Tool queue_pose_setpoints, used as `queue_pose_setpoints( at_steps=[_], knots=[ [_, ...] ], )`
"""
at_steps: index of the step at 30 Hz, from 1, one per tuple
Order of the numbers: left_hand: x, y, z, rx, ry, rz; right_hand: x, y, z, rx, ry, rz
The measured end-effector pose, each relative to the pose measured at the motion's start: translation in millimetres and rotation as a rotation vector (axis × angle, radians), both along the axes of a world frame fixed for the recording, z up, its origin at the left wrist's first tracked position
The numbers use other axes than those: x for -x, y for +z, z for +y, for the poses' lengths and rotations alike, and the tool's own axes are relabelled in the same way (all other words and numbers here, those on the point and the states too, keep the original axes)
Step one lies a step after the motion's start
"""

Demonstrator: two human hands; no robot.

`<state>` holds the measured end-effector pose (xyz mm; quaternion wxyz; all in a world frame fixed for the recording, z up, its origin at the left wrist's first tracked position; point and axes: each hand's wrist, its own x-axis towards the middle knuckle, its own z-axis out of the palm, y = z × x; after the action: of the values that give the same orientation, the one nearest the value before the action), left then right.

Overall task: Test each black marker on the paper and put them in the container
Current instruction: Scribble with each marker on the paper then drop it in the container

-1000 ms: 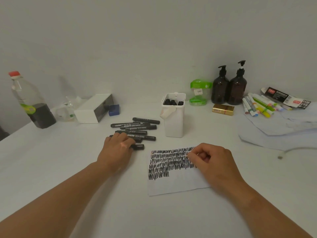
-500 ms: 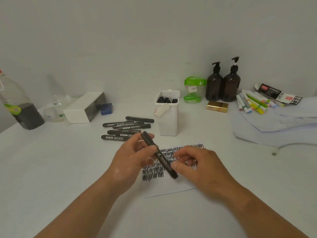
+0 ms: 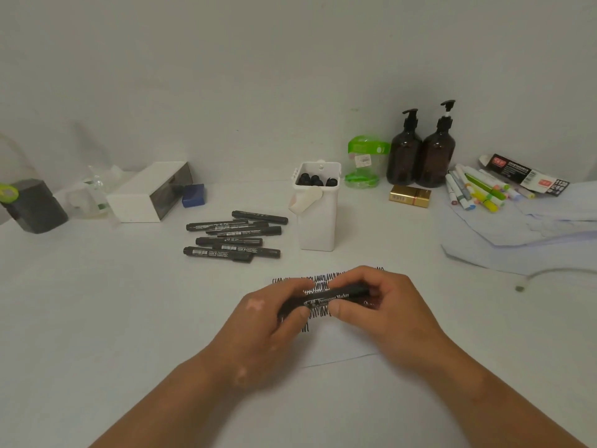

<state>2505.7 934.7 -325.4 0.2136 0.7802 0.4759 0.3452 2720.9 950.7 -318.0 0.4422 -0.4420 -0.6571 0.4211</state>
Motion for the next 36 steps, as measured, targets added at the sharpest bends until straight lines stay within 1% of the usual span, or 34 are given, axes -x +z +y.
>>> queue_pose_setpoints(
  at_steps=[3, 6, 8, 10, 13, 17, 21, 25, 28, 30, 33, 36],
  knots=[
    [-9.1, 3.8, -4.3, -0.042, -0.107, 0.017, 6.7, 1.5, -4.6, 0.048, 0.09, 0.131],
    [-16.7, 5.9, -9.7, -0.078, -0.168, 0.003, 16.3, -1.8, -9.9, 0.051, 0.109, 0.132],
    [-17.1, 4.6, -8.9, -0.057, -0.133, 0.025, 20.7, -2.8, -11.2, 0.059, 0.084, 0.147],
    [-16.4, 2.4, -9.0, -0.087, -0.09, 0.067, 22.1, -1.5, -11.8, 0.066, 0.091, 0.17],
    [-17.8, 4.3, -12.2, -0.138, -0.057, 0.055, 21.1, 2.7, -13.1, 0.081, 0.136, 0.2],
    [-19.2, 6.0, -11.6, -0.139, -0.056, 0.058, 19.2, 6.7, -13.9, 0.1, 0.174, 0.24],
    [-17.9, 10.3, -12.4, -0.16, -0.074, 0.047, 18.8, 10.1, -15.4, 0.075, 0.216, 0.275],
    [-15.4, 12.2, -13.7, -0.156, -0.074, 0.018, 17.5, 10.5, -16.2, -0.004, 0.241, 0.237],
    [-16.1, 6.7, -11.2, -0.144, -0.079, 0.053, 18.8, 7.7, -14.9, -0.078, 0.148, 0.202],
    [-14.7, 2.9, -7.9, -0.113, -0.044, 0.068, 14.0, 6.6, -9.7, -0.094, 0.021, 0.252],
    [-4.6, -0.4, -1.1, -0.103, 0.072, 0.085, -0.8, 6.2, -0.3, -0.01, -0.106, 0.347],
    [5.6, -2.9, 4.1, -0.074, 0.11, 0.194, -4.0, 2.7, 2.8, 0.128, -0.088, 0.308]
  ],
)
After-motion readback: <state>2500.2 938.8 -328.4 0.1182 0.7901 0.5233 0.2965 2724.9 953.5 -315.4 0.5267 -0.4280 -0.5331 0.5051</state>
